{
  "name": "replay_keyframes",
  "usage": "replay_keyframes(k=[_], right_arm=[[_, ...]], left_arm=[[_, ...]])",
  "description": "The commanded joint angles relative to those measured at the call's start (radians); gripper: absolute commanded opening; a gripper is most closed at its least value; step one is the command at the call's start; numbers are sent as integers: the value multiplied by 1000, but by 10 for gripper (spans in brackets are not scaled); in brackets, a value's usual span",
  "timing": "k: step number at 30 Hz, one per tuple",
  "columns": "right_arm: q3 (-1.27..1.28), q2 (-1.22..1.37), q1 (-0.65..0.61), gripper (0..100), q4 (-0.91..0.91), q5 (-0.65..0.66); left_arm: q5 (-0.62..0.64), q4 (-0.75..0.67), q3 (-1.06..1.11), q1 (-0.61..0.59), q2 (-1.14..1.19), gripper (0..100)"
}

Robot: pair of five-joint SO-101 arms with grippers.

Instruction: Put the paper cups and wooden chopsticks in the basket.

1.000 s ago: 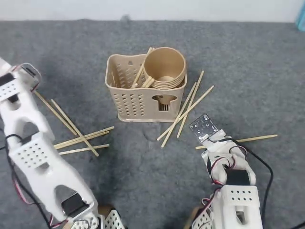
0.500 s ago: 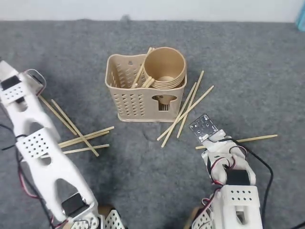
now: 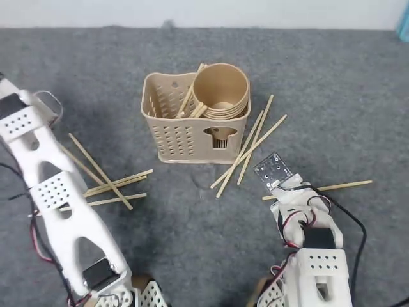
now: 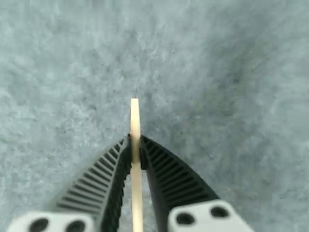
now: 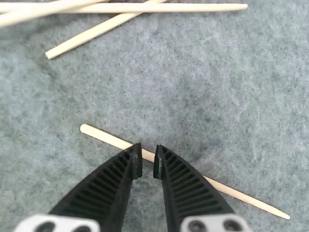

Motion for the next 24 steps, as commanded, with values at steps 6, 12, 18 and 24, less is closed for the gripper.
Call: replay_keyframes(k=[6, 12, 18, 24], right_arm=[[-6, -19, 16, 54, -18, -9], [-6, -18, 16, 54, -21, -9], [-6, -18, 16, 54, -21, -9], [-6, -18, 16, 54, -21, -9]], left_arm=[[8, 43, -45, -48, -129, 12], [8, 44, -42, -77, -227, 12], [6, 44, 110, -78, -361, 12], [6, 43, 398, -71, -594, 12]])
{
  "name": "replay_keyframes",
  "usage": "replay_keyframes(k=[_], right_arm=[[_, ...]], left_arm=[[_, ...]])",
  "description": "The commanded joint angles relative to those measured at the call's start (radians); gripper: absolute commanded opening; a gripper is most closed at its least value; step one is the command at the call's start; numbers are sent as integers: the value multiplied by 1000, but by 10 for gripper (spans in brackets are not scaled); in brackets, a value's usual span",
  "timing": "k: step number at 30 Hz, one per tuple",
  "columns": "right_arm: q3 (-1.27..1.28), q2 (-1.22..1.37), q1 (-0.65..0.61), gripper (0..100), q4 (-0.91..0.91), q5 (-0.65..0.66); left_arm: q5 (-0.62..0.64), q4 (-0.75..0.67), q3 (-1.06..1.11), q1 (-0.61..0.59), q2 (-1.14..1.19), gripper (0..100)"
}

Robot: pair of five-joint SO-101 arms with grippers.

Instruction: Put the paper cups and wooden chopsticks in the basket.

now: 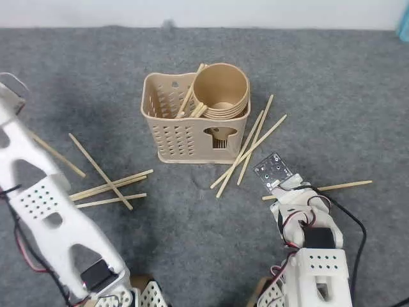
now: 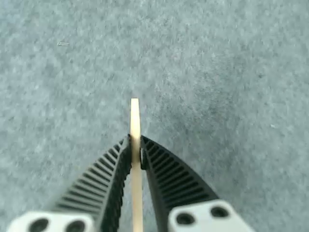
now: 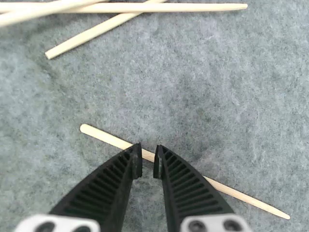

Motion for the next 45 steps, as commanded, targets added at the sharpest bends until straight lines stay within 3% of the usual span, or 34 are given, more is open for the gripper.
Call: replay_keyframes(k=[1, 25, 34, 45], right_arm=[[-6, -18, 16, 54, -21, -9], [-6, -21, 16, 54, -13, -9], [-6, -21, 16, 54, -13, -9], [-6, -21, 16, 54, -15, -9]], left_arm=[[5, 37, 137, 9, -209, 12], [-140, 23, 745, 95, -984, 12], [-135, -187, 974, 210, -1231, 12], [-135, -620, 1224, 430, -1504, 12]])
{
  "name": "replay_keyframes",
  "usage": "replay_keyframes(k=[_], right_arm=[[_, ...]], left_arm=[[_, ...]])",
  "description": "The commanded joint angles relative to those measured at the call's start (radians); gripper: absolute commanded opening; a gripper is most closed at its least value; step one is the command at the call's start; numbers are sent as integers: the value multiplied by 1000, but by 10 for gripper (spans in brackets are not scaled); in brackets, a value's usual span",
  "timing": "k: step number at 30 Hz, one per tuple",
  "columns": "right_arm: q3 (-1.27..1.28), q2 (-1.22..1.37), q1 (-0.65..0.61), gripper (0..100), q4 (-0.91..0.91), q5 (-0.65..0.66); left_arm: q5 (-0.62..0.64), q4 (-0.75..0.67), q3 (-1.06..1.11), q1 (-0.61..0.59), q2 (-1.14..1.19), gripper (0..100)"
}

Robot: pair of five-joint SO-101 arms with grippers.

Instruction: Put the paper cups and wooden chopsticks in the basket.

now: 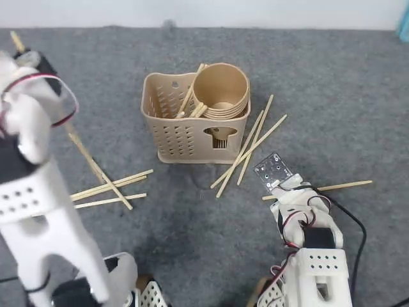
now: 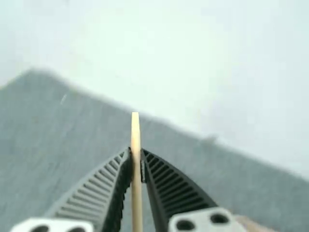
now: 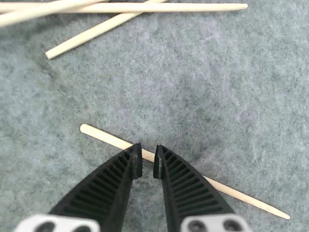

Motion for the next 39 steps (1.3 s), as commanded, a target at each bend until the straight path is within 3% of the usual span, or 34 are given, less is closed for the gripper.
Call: replay_keyframes(k=[1, 8, 12, 17, 20, 26, 31, 36, 39], right_arm=[[-6, -21, 18, 54, -15, -9], [-6, -21, 38, 54, -18, -9], [-8, -21, 42, 54, -21, -9], [-8, -21, 42, 54, -21, -9], [-8, -21, 41, 54, -21, -9], [-8, -21, 41, 54, -22, -9], [-9, -21, 45, 54, -16, -9], [-8, -21, 42, 54, -21, -9], [-8, -21, 44, 54, -21, -11]], left_arm=[[-3, -173, 62, 91, -106, 12], [-18, -700, 394, 241, -232, 12], [-133, -1040, 627, 321, -302, 12], [-226, -1312, 792, 419, -361, 12], [-227, -1338, 765, 451, -348, 12], [-227, -1240, 648, 485, -253, 12], [-190, -1231, 705, 459, -199, 12], [-146, -1482, 848, 445, -121, 12], [-143, -1547, 932, 419, -101, 12]])
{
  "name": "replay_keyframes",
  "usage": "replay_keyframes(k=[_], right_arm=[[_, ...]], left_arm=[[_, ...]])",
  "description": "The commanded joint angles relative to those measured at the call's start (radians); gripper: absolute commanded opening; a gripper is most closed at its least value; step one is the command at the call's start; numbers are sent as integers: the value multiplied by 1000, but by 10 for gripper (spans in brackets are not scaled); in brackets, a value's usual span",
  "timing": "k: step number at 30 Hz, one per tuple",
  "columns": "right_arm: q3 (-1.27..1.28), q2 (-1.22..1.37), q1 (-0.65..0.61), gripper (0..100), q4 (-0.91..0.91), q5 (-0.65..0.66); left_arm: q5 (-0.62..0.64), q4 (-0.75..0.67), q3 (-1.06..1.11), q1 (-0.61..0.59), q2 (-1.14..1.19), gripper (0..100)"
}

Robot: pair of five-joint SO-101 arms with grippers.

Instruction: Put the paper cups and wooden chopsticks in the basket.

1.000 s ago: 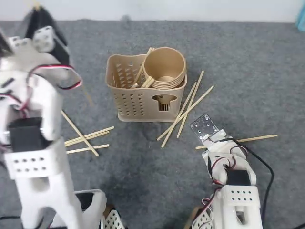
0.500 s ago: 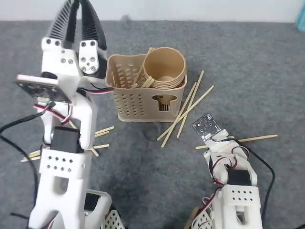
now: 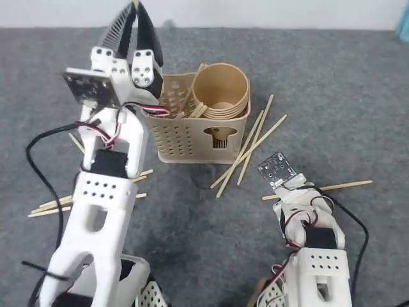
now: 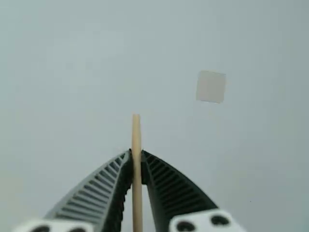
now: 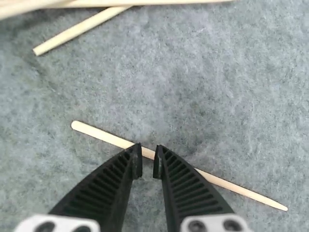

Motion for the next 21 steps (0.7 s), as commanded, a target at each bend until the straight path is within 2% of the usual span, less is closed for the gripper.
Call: replay_keyframes(k=[1, 5, 10, 13, 16, 21], right_arm=[[-8, -21, 12, 54, -21, -11], [-8, -21, 10, 54, -24, -11], [-8, -13, 12, 54, -41, -11], [-8, -13, 12, 54, -42, -11], [-8, -13, 12, 54, -42, -11], [-8, -13, 12, 54, -38, -15]], left_arm=[[18, -91, 70, -29, 2, 12], [15, -86, 125, -35, -37, 24], [21, -84, 240, -26, -160, 125], [17, -77, 300, -29, -261, 148], [17, 41, 314, -37, -371, 148], [23, 405, 245, -95, -554, 148]])
